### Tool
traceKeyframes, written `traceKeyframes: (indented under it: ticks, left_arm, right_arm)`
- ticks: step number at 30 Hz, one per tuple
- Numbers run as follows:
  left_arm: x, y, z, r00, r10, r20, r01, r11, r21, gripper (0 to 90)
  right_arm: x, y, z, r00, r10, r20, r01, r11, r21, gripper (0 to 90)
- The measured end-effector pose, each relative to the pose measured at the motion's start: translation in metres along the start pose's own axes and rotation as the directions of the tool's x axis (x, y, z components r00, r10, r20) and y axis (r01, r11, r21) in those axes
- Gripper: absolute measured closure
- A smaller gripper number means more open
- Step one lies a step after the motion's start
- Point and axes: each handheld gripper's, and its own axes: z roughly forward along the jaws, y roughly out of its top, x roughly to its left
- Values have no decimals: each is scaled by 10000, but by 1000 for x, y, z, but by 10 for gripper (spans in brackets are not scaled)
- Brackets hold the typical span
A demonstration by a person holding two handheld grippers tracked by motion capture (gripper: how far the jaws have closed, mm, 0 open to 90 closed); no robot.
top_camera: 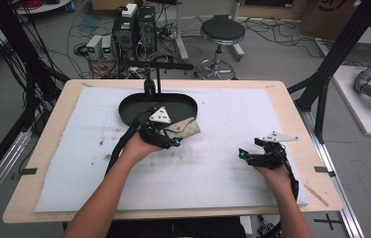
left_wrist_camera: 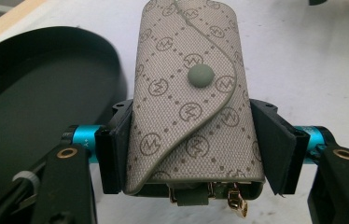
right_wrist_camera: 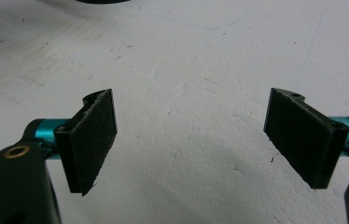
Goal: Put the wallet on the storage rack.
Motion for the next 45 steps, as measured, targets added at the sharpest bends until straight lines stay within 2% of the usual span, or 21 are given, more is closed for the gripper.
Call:
traceKeyframes:
  ticks: [9,12,15,18,21,28,31,40,45]
  left_arm:
    - [30,5,-13,9985,69,-543,-58,9998,201,361]
    - [41,4,-15,9974,-168,-697,182,9997,189,361]
    - [51,5,-15,9959,-178,-891,206,9993,306,361]
    - [60,5,-16,9938,-226,-1087,243,9996,148,361]
    - [70,6,-14,9923,29,-1242,42,9984,567,360]
    - [81,9,-10,9905,29,-1378,47,9985,550,359]
    - [85,8,-7,9906,-144,-1360,213,9986,493,358]
    - [102,0,4,9871,-446,-1535,575,9951,806,358]
    - [113,-7,10,9811,-723,-1796,884,9926,830,358]
  right_arm:
    - [0,0,2,10000,-29,-11,29,10000,-8,174]
    - [0,0,1,10000,-62,-18,62,10000,28,174]
    - [0,-1,2,10000,-26,-28,26,10000,60,174]
    - [0,-1,2,10000,-14,-48,14,10000,39,174]
    - [0,-1,2,10000,1,-14,-1,10000,58,174]
    - [0,-1,3,10000,-36,-41,36,9999,102,174]
    - [0,-1,3,10000,-32,-50,33,9999,110,174]
    - [1,-2,4,9999,-79,-125,81,9998,191,174]
    - [2,-2,6,9999,-86,-91,88,9996,264,174]
